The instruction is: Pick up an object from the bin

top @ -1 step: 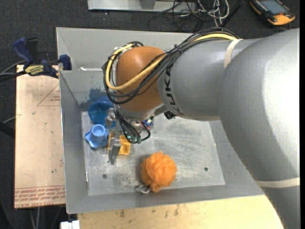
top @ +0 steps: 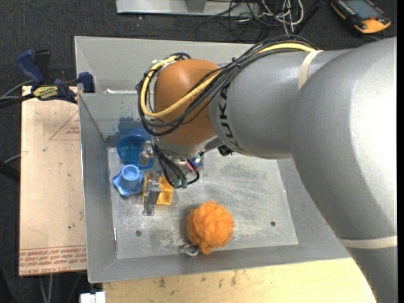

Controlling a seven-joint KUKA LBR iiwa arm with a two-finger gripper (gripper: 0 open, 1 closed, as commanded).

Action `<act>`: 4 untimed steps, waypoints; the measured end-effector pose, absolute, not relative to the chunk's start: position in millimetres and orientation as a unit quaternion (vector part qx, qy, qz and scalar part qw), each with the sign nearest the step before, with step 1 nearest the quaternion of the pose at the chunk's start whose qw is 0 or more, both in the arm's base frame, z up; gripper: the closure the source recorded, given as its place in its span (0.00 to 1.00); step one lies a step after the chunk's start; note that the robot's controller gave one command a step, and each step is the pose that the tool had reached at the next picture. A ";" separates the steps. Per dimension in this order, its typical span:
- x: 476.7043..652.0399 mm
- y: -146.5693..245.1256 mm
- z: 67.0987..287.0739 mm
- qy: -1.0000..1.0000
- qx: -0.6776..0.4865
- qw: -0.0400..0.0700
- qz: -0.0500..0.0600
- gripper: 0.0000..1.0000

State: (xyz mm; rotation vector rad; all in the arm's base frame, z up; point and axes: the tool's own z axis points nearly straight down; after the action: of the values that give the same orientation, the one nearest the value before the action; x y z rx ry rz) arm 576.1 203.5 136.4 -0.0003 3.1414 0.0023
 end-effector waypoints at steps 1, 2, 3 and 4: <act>605.6 212.0 108.0 0.999 0.043 0.005 0.003 0.00; 604.7 220.2 68.5 0.992 0.129 0.000 0.000 0.00; 604.1 221.5 70.3 1.000 0.027 0.001 0.000 0.00; 604.1 221.0 69.9 0.999 -0.043 0.001 0.001 0.00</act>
Offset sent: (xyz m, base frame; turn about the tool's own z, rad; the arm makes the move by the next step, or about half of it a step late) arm 0.0291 0.0162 -0.0664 0.2609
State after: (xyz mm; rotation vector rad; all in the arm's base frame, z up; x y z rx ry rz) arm 604.1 221.0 69.9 -0.1334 3.1359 0.0034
